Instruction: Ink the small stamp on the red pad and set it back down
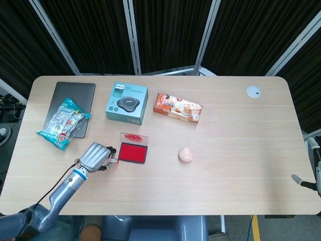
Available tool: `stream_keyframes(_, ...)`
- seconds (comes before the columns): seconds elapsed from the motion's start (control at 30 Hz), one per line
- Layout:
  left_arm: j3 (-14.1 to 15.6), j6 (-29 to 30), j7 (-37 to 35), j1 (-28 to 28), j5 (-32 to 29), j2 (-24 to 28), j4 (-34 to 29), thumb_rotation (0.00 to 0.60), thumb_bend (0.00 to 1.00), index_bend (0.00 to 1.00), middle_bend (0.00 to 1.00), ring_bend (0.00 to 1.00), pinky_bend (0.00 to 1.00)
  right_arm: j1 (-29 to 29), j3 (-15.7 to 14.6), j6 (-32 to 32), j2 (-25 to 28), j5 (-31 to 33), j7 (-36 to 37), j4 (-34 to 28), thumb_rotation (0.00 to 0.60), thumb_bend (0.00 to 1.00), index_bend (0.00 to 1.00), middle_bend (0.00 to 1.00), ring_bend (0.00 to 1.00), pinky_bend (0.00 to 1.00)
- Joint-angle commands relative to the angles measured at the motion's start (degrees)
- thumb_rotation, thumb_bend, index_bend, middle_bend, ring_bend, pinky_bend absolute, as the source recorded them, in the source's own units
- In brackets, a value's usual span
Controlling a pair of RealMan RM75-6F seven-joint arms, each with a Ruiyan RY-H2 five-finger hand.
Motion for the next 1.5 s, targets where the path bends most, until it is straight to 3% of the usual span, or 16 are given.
stream_keyframes(0.03, -2.8, -2.28, 0.1, -2.01, -3.13, 1.83, -3.57, 0.6, 0.38, 0.55, 0.54, 0.79, 0.95, 0.04, 0.05, -0.07, -0.05, 0.15, -0.13, 0.02, 0.6, 0.0, 0.0, 0.0, 0.0, 0.0)
stream_keyframes(0.27, -7.42, -9.95, 5.33, -7.52, -14.38, 0.28, -4.68, 0.6, 0.38, 0.57, 0.55, 0.79, 0.94, 0.18, 0.38, -0.57, 0.11, 1.04, 0.01, 0.07, 0.6, 0.0, 0.0, 0.0, 0.0, 0.0)
stream_keyframes(0.57, -8.2, -14.4, 9.73, -12.56, -24.9, -3.68, -1.33, 0.6, 0.38, 0.57, 0.55, 0.78, 0.94, 0.36, 0.87, -1.45, -0.25, 3.05, -0.58, 1.11, 0.6, 0.0, 0.0, 0.0, 0.0, 0.0)
stream_keyframes(1.5, -4.49, -14.21, 14.29, -18.43, -32.65, -7.9, 3.23, 0.6, 0.39, 0.59, 0.56, 0.78, 0.94, 0.21, 0.93, -0.84, -0.57, 2.7, -0.91, 1.63, 0.6, 0.0, 0.0, 0.0, 0.0, 0.0)
